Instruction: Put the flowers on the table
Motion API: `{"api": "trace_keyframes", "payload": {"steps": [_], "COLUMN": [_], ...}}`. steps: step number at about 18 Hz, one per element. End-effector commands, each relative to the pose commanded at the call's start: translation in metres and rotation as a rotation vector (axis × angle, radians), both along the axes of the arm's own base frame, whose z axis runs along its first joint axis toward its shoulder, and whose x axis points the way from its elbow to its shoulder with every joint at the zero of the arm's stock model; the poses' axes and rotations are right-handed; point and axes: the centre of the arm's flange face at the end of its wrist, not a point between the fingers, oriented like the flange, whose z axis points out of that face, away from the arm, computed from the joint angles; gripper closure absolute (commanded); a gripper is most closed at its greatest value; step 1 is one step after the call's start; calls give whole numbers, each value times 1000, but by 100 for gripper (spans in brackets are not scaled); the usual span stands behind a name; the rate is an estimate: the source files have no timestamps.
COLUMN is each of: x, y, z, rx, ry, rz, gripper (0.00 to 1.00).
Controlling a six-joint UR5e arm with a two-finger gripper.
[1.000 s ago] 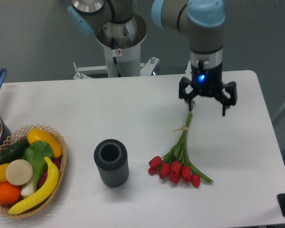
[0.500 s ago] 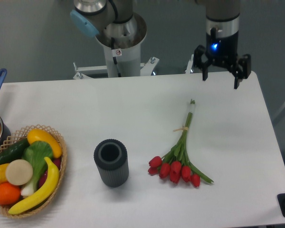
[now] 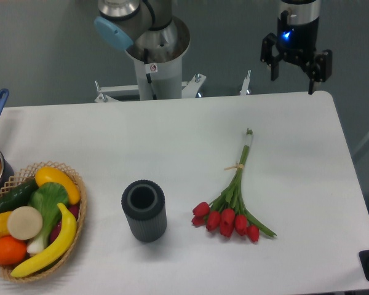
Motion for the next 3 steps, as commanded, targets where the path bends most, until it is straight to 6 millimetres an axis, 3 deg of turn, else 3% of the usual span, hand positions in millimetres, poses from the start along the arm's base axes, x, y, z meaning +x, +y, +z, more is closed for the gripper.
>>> {"api": "trace_keyframes", "payload": {"steps": [3], "x": [0], "y": [1], "z": [0], "rx": [8], "ry": [1], "rz": [-2], "gripper": [0]}}
